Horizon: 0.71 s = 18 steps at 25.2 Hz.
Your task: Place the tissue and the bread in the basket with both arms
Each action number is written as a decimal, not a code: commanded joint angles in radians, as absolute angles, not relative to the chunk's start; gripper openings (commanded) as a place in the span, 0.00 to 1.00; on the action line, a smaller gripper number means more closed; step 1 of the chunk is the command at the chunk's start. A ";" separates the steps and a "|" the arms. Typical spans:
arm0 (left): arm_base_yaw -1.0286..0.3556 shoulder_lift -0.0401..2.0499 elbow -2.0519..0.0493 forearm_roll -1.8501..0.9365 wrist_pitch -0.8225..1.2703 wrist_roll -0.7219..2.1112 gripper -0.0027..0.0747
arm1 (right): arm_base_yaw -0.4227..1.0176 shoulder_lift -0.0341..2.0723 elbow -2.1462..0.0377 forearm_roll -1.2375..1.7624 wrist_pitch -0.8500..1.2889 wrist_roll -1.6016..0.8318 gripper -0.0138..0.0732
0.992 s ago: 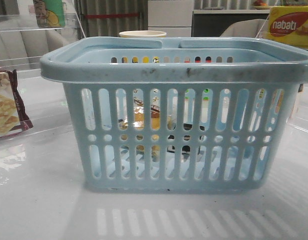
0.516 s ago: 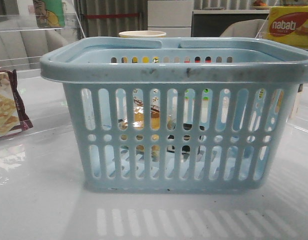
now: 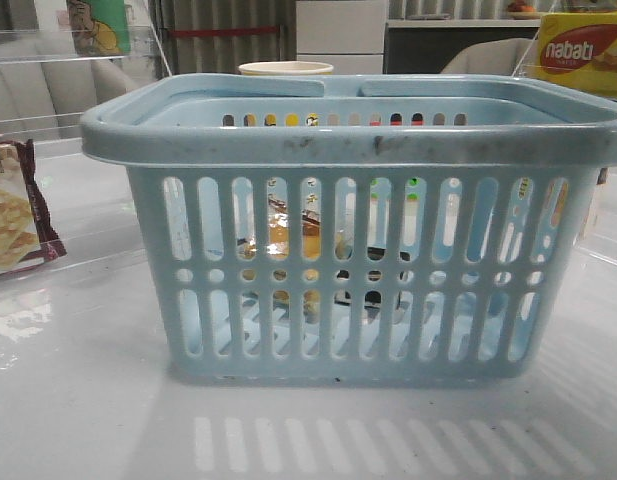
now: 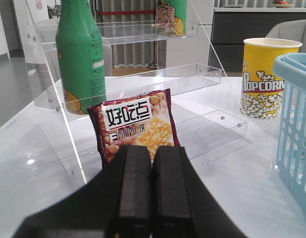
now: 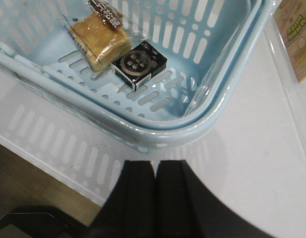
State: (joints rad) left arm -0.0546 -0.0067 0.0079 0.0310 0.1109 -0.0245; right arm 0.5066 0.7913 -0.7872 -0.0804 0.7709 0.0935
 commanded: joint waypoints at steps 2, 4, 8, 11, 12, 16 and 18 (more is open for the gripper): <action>-0.057 -0.022 0.007 0.023 0.033 -0.029 0.15 | 0.503 0.781 -0.814 -0.096 0.712 0.087 0.22; -0.057 -0.022 0.007 0.023 0.033 -0.029 0.15 | 0.497 0.763 -0.797 -0.115 0.711 0.086 0.22; -0.057 -0.022 0.007 0.023 0.033 -0.029 0.15 | 0.352 0.632 -0.680 -0.168 0.590 0.072 0.22; -0.059 -0.022 0.007 0.023 0.033 -0.029 0.15 | 0.225 0.479 -0.547 -0.168 0.458 0.072 0.22; -0.059 -0.022 0.007 0.023 0.033 -0.029 0.15 | 0.185 0.422 -0.485 -0.168 0.415 0.072 0.22; -0.059 -0.022 0.007 0.023 0.033 -0.029 0.15 | 0.061 0.208 -0.271 -0.168 0.248 0.072 0.22; -0.059 -0.022 0.007 0.023 0.033 -0.029 0.15 | 0.010 0.103 -0.170 -0.166 0.170 0.072 0.22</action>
State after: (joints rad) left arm -0.0546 -0.0067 0.0079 0.0310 0.1125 -0.0245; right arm 0.0558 0.1742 -0.2218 -0.1515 0.3368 0.0833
